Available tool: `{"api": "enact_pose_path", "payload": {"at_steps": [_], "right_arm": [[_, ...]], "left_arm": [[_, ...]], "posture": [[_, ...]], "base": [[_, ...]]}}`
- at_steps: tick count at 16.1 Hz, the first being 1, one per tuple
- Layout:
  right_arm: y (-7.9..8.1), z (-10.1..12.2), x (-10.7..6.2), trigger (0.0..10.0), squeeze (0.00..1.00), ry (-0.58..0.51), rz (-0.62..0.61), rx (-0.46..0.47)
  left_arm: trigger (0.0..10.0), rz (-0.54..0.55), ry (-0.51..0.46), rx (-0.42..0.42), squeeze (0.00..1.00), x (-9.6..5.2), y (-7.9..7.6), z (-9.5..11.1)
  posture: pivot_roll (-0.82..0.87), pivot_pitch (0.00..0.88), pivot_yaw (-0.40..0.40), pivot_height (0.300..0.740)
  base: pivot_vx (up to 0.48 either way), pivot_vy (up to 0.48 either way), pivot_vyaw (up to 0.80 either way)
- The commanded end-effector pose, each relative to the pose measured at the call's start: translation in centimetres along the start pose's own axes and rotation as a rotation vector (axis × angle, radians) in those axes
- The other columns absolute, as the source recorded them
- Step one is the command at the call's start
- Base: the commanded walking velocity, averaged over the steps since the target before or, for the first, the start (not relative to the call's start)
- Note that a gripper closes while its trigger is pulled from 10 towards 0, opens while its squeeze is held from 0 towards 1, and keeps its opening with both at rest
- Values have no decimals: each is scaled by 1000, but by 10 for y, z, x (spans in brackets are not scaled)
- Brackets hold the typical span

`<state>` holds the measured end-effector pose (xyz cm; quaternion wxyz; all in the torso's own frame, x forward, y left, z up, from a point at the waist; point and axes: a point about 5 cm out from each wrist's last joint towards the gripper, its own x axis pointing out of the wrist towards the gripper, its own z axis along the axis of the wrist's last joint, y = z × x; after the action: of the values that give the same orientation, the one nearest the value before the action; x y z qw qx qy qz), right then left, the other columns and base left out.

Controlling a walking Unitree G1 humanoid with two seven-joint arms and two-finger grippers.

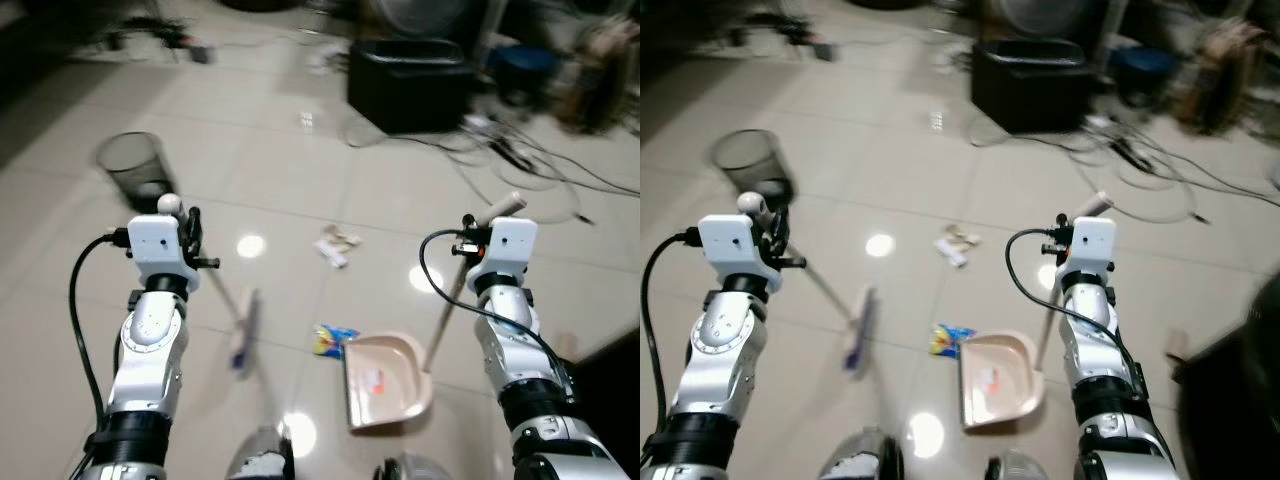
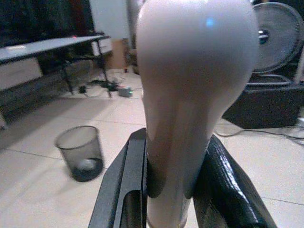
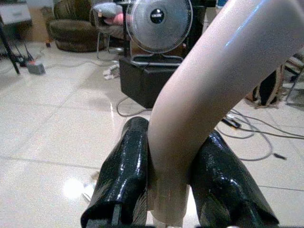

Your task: Sweep floor

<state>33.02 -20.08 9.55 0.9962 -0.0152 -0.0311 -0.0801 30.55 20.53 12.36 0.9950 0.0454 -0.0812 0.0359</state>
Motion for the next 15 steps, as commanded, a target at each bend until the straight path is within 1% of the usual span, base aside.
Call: {"api": "enact_pose_path", "payload": {"at_steps": [1,4,6,8,11,12,13,15], "right_arm": [[-4,10,3,10000,0,-44,-25,-3],[-13,12,0,10000,0,-73,-65,-15],[-18,13,-1,10000,0,-74,-100,18],[-25,13,-3,10000,0,-79,-123,20],[-27,13,-5,10000,0,-85,-132,0],[-29,13,-6,10000,0,-83,-131,-18],[-29,13,-7,10000,0,-84,-124,-38],[-30,13,-7,10000,0,-85,-124,-42]], "left_arm": [[10000,-4,-25,5,0,2,2,5],[10000,-19,-15,-1,0,2,0,2],[10000,-26,-10,-2,0,3,-1,1],[10000,-33,-14,-9,0,5,-3,2],[10000,-36,-12,-13,0,5,-3,1],[10000,-47,-4,-15,0,4,-6,-1],[10000,-54,0,-19,0,4,-8,-2],[10000,-53,7,-21,0,3,-8,-4]], "posture": [[3,150,36,740],[-6,152,39,740],[-10,153,43,740],[-14,153,44,740],[-18,153,47,740],[-26,160,39,740],[-29,159,39,740],[-32,165,42,740]], "base": [[405,0,0],[406,0,0],[407,0,0],[405,0,-800],[405,0,-800],[405,0,0],[0,0,0],[0,0,0]]}}
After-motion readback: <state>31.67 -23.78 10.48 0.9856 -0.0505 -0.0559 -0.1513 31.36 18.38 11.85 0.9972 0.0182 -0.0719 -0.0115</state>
